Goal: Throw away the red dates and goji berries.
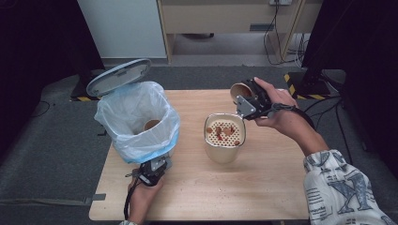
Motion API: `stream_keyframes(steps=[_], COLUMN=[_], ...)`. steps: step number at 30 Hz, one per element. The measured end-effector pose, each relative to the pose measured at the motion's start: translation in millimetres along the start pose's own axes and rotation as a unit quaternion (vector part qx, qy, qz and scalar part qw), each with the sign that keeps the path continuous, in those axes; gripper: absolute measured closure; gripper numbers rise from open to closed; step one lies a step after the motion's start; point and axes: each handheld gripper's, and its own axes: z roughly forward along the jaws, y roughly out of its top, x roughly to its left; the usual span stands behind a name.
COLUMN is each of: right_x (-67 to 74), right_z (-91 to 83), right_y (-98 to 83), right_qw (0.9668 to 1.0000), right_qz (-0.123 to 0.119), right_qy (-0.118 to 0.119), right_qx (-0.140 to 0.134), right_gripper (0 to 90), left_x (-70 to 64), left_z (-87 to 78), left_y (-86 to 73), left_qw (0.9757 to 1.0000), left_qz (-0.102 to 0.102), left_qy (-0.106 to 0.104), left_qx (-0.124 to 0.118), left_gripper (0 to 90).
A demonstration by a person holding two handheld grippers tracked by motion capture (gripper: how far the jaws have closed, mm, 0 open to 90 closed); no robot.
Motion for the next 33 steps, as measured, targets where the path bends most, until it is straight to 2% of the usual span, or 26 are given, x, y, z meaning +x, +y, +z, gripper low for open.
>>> stream_keyframes(steps=[4, 7, 8, 10, 12, 13, 20, 21, 23, 27, 28, 29, 32, 33], right_x=[-2.2, -2.9, -2.9, -3.3, -3.5, -3.8, -5.6, -6.6, -6.6, -6.9, -6.9, -6.8, -6.8, -7.3], right_z=[1.4, 1.9, 1.9, 0.8, 0.6, 0.2, -1.4, -1.5, -1.6, -0.1, -0.1, 0.9, 1.4, 1.6], right_y=[-8.8, -14.8, -14.8, -19.4, -20.9, -23.9, -29.9, -32.1, -32.7, -38.2, -38.2, -40.2, -42.1, -44.5], right_qw=[0.9986, 0.9968, 0.9968, 0.9946, 0.9941, 0.9926, 0.9886, 0.9859, 0.9852, 0.9787, 0.9787, 0.9769, 0.9752, 0.9717], right_qz=[0.05, 0.077, 0.077, 0.099, 0.104, 0.115, 0.143, 0.159, 0.163, 0.194, 0.194, 0.202, 0.209, 0.223], right_qy=[0.012, 0.016, 0.016, 0.023, 0.024, 0.028, 0.033, 0.039, 0.039, 0.052, 0.052, 0.056, 0.062, 0.067], right_qx=[-0.014, -0.017, -0.017, -0.021, -0.021, -0.024, -0.031, -0.037, -0.035, -0.04, -0.04, -0.041, -0.039, -0.04], right_gripper=[31.3, 31.3, 31.3, 31.3, 31.3, 31.3, 31.4, 31.4, 31.4, 31.6, 31.6, 31.6, 31.6, 31.7], left_x=[0.2, 0.1, 0.1, 0.3, 0.2, 0.3, 0.6, 0.6, 0.7, 0.8, 0.8, 0.7, 0.8, 0.8], left_z=[0.0, 0.0, 0.0, 0.0, 0.0, 0.0, -0.2, -0.2, -0.2, -0.3, -0.3, -0.2, -0.3, -0.3], left_y=[-0.1, -0.1, -0.1, -0.1, -0.1, -0.1, 0.0, -0.1, -0.1, -0.1, -0.1, -0.1, -0.1, -0.1], left_qw=[1.0, 1.0, 1.0, 1.0, 1.0, 1.0, 1.0, 1.0, 1.0, 1.0, 1.0, 1.0, 1.0, 1.0], left_qz=[-0.001, -0.001, -0.001, -0.002, -0.001, -0.001, 0.001, 0.001, 0.0, 0.0, 0.0, 0.0, 0.0, 0.0], left_qy=[0.0, 0.0, 0.0, -0.001, 0.0, -0.001, 0.0, 0.0, -0.001, -0.001, -0.001, -0.001, -0.001, -0.001], left_qx=[0.0, 0.0, 0.0, -0.001, -0.001, -0.001, 0.001, 0.001, 0.001, 0.001, 0.001, 0.001, 0.001, 0.001], left_gripper=[88.8, 88.8, 88.8, 88.8, 88.8, 88.8, 88.8, 88.8, 88.8, 88.8, 88.8, 88.8, 88.8, 88.8])
